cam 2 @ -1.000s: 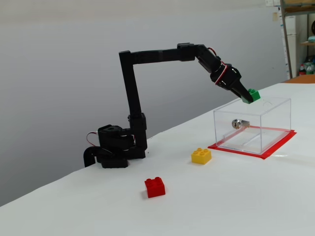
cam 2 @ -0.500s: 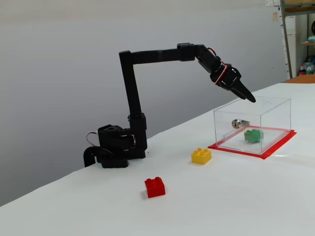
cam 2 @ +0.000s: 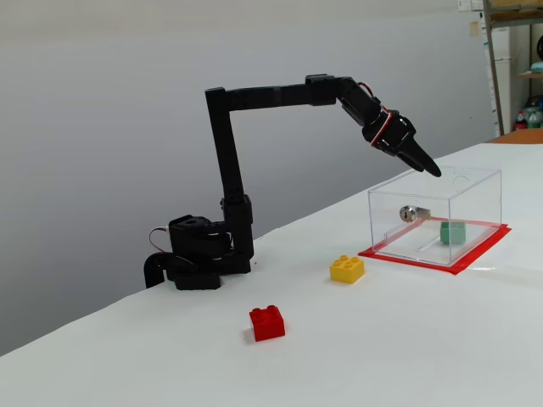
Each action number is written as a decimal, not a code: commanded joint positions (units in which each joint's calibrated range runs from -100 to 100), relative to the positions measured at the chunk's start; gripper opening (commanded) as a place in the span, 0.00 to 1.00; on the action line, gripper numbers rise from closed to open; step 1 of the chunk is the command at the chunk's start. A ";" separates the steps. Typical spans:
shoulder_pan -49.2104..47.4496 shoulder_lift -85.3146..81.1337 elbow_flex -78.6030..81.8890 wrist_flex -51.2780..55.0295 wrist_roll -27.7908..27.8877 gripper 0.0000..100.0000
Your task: Pick the green lego brick and place it into the transparent box
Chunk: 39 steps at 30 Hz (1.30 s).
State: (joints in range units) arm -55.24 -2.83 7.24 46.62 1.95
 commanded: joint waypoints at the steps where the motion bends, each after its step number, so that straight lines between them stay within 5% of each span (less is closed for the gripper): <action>1: 0.71 -1.37 -2.63 0.21 -0.13 0.28; 4: 1.52 -1.45 -2.63 0.21 -0.13 0.25; 11: 4.85 -5.69 -1.90 0.21 -0.18 0.01; 22: 11.21 -14.86 -1.72 7.17 -0.13 0.01; 39: 35.46 -33.87 -1.45 27.62 -0.18 0.01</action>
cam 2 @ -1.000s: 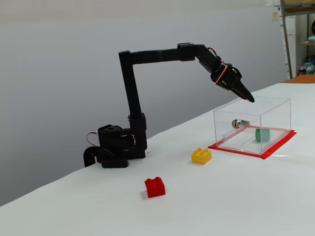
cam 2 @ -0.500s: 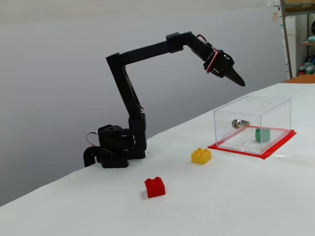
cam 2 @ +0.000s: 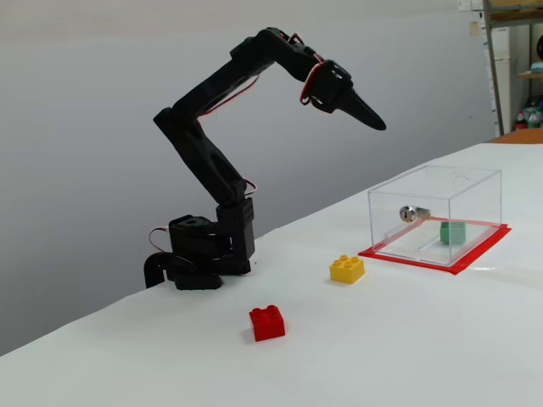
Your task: Pick the green lego brick and place it into the transparent box
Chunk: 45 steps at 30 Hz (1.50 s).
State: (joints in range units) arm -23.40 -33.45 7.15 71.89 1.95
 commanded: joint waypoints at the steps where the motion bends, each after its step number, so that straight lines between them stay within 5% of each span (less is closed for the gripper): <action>1: 5.25 -4.02 -0.73 3.13 -0.18 0.01; 20: 33.86 -30.49 29.29 3.56 -0.18 0.01; 30: 34.23 -44.92 41.59 2.69 -0.18 0.01; 45: 32.97 -61.38 69.70 -16.98 0.19 0.01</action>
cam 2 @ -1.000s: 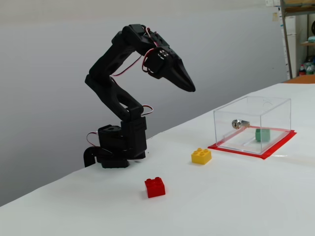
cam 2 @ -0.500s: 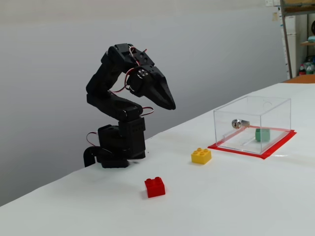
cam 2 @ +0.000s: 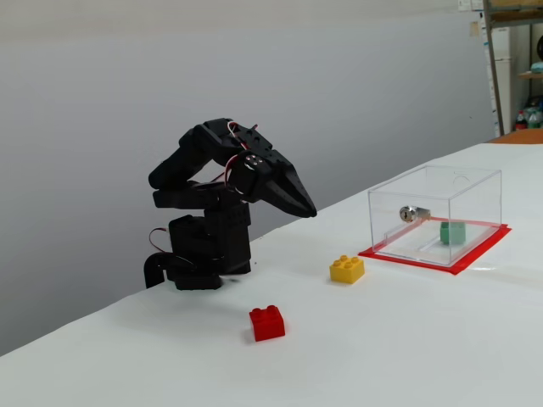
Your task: Pick the green lego brick and place it into the transparent box
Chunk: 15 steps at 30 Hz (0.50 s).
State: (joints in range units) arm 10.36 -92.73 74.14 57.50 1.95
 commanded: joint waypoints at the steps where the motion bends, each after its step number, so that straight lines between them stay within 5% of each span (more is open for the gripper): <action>1: -1.23 -3.11 4.07 -2.75 0.19 0.01; 15: -2.27 -7.10 21.25 -3.02 -0.08 0.01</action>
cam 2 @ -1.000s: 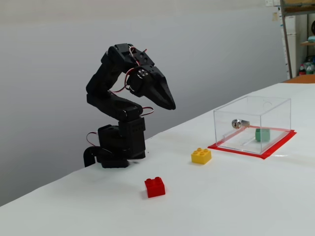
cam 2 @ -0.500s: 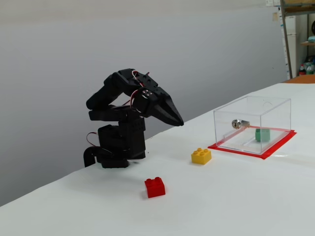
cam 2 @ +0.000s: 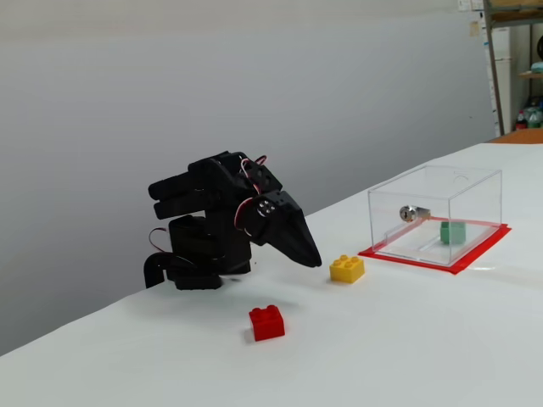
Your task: Pick the green lego brick and place it into the transparent box
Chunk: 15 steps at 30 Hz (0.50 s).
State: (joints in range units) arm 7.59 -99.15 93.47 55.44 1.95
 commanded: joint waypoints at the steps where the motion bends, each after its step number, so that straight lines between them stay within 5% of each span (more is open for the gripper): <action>1: 0.58 -0.68 2.64 -0.87 -0.08 0.01; 15: 0.29 -0.68 2.64 5.92 -0.08 0.01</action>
State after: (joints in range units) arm 8.01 -99.24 97.18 57.58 1.95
